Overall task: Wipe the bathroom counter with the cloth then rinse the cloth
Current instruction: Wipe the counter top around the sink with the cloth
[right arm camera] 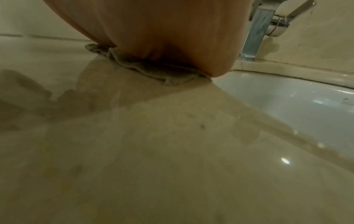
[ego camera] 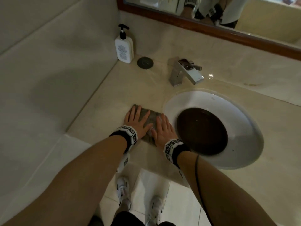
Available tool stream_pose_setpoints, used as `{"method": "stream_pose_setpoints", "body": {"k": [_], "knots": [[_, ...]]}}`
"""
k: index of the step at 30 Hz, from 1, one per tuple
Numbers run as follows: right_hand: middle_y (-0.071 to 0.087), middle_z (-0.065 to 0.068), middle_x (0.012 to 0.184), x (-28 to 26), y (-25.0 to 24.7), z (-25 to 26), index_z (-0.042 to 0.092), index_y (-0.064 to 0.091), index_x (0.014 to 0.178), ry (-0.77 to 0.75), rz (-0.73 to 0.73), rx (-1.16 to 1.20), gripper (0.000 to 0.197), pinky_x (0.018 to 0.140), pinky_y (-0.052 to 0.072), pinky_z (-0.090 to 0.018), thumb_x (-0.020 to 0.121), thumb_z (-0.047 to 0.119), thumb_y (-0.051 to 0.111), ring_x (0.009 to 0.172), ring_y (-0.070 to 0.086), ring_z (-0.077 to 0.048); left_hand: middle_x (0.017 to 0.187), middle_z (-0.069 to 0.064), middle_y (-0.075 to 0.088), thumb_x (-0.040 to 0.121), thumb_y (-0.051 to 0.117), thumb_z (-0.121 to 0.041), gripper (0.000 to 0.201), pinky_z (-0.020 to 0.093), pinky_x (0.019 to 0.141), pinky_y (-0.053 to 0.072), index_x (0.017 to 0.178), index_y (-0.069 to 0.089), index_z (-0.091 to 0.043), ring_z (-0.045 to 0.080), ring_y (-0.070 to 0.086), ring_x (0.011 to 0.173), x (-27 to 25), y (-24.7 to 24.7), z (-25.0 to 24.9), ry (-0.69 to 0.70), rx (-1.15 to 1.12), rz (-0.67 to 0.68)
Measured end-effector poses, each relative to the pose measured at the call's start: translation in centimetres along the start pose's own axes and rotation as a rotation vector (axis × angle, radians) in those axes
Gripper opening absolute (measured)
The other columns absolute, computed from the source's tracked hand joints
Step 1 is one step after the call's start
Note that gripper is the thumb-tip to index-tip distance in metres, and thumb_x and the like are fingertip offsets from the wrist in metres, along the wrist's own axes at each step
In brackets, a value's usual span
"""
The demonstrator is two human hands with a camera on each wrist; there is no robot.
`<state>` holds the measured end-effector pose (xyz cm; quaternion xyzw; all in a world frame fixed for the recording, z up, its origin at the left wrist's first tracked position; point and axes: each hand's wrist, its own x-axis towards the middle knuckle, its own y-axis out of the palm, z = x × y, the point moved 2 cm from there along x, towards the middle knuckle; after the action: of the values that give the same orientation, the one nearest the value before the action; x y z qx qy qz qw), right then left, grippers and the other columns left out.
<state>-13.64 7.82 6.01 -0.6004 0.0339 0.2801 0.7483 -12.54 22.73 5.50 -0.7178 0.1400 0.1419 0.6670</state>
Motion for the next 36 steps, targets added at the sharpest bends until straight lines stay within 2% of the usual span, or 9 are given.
{"method": "stream_pose_setpoints", "body": {"k": [4,12,18,27,31,36], "knots": [[-0.018,-0.008,0.160,-1.3,0.8,0.1,0.013,-0.008,0.153,-0.031,-0.008,-0.131,0.065,0.118,-0.008,-0.036,0.102,0.049,0.009,0.147,-0.019,-0.025,0.157,0.004,-0.028,0.093,0.012,-0.067,0.067,0.043,0.117,-0.012,0.149,-0.014,-0.040,0.027,-0.026,0.144,-1.9,0.5,-0.2,-0.037,-0.023,0.014],[-0.019,-0.006,0.161,-0.5,0.5,1.1,0.021,-0.009,0.154,-0.033,-0.037,-0.162,0.064,0.117,-0.010,-0.039,0.100,0.053,0.009,0.146,-0.022,-0.028,0.157,0.004,-0.029,0.093,0.013,-0.067,0.067,0.045,0.117,-0.012,0.149,-0.013,-0.040,0.028,-0.027,0.144,-2.0,0.1,1.4,-0.041,-0.054,0.029],[-0.017,-0.002,0.161,2.2,0.1,4.1,0.030,-0.009,0.153,0.014,-0.054,-0.130,0.063,0.119,-0.007,-0.041,0.099,0.057,0.009,0.148,-0.016,-0.024,0.157,0.004,-0.027,0.092,0.012,-0.068,0.067,0.047,0.118,-0.009,0.148,-0.014,-0.042,0.030,-0.025,0.144,-0.8,-0.6,5.1,-0.075,-0.041,0.012],[-0.014,-0.001,0.162,7.4,-0.4,8.2,0.035,-0.006,0.153,0.057,-0.085,-0.114,0.062,0.118,-0.003,-0.044,0.098,0.058,0.012,0.148,-0.015,-0.025,0.158,0.004,-0.024,0.093,0.014,-0.067,0.066,0.045,0.116,-0.010,0.149,-0.012,-0.042,0.030,-0.023,0.145,2.7,-2.3,10.8,-0.057,-0.033,-0.021],[-0.015,0.001,0.161,9.4,-0.9,10.0,0.041,-0.007,0.152,0.051,-0.080,-0.104,0.060,0.118,-0.004,-0.044,0.098,0.060,0.010,0.148,-0.016,-0.026,0.159,0.004,-0.023,0.093,0.013,-0.067,0.065,0.045,0.117,-0.009,0.148,-0.012,-0.043,0.030,-0.022,0.145,3.7,-2.7,13.2,-0.083,-0.025,-0.040],[-0.017,0.001,0.161,10.1,-0.7,11.6,0.041,-0.008,0.151,0.022,-0.047,-0.137,0.059,0.117,-0.007,-0.044,0.098,0.060,0.009,0.147,-0.018,-0.026,0.159,0.004,-0.021,0.093,0.013,-0.066,0.065,0.046,0.118,-0.007,0.149,-0.010,-0.042,0.030,-0.021,0.145,2.9,-2.3,15.1,-0.109,-0.054,-0.070]]}}
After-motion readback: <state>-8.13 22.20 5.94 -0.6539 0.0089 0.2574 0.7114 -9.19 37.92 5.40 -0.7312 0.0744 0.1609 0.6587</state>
